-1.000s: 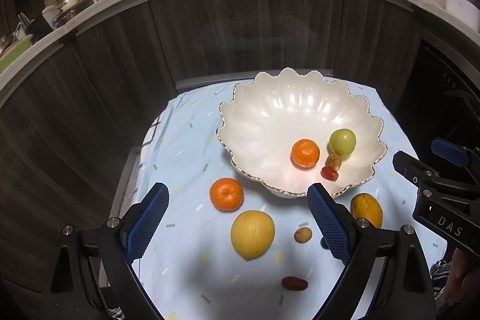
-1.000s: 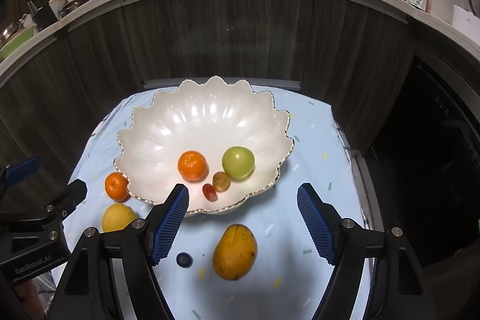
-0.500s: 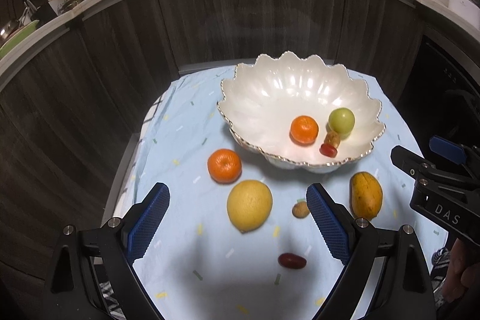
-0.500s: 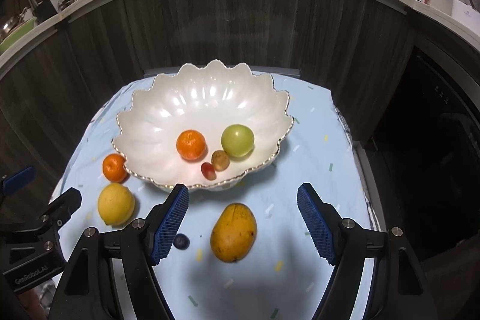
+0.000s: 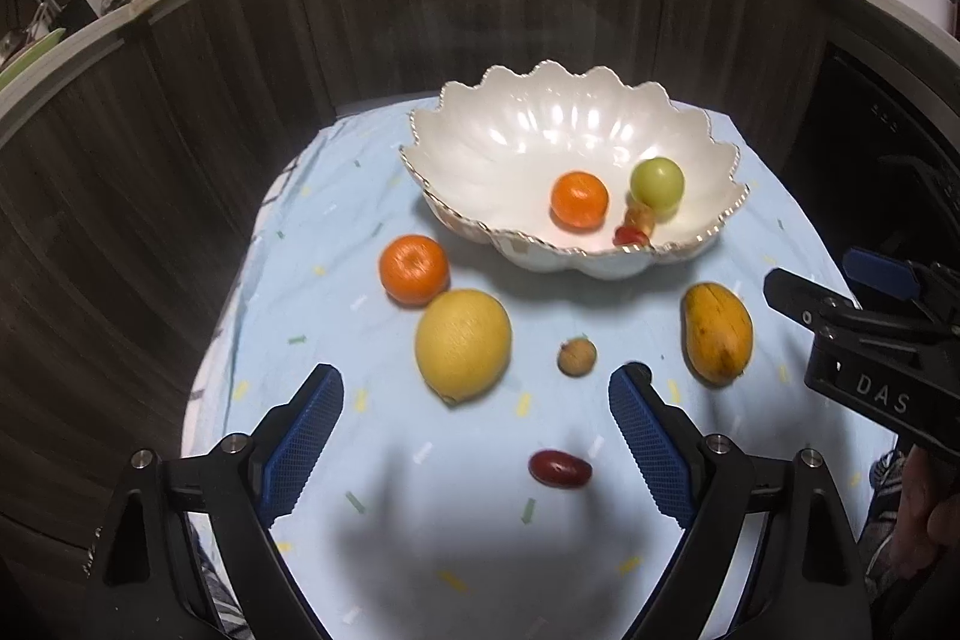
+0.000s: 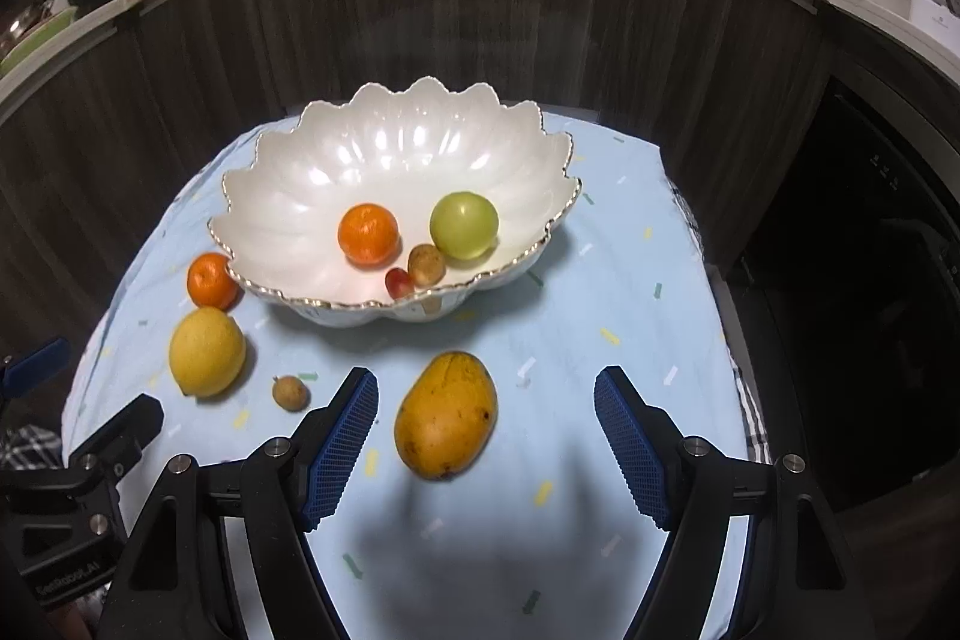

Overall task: Organize fruits
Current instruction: 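Withdraw both tools from the bowl toward the dark red date and mango, then close left gripper on dark red date while right gripper closes on mango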

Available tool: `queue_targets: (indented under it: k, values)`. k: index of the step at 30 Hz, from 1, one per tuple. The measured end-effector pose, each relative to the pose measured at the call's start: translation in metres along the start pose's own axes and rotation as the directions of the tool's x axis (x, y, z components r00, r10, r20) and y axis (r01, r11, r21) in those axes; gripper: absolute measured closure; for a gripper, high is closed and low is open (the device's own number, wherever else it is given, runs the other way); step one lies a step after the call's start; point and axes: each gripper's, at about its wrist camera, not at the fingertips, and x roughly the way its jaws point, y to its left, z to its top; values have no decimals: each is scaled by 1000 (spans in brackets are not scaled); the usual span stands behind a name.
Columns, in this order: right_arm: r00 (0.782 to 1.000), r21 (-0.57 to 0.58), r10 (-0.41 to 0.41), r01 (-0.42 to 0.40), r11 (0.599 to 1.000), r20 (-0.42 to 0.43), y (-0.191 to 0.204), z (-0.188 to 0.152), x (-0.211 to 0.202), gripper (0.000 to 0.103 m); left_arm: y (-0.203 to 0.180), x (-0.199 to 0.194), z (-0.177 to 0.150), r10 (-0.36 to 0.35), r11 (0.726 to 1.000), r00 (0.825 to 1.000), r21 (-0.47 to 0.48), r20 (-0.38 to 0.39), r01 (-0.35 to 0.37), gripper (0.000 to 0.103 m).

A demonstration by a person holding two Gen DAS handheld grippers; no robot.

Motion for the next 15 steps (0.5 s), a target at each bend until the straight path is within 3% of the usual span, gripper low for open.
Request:
queue_targets:
  k: [15]
  values:
    - [998, -39, 53, -54, 998, -33, 0, -15, 18, 28, -27, 13, -30, -49, 998, 999, 46, -14, 50, 20]
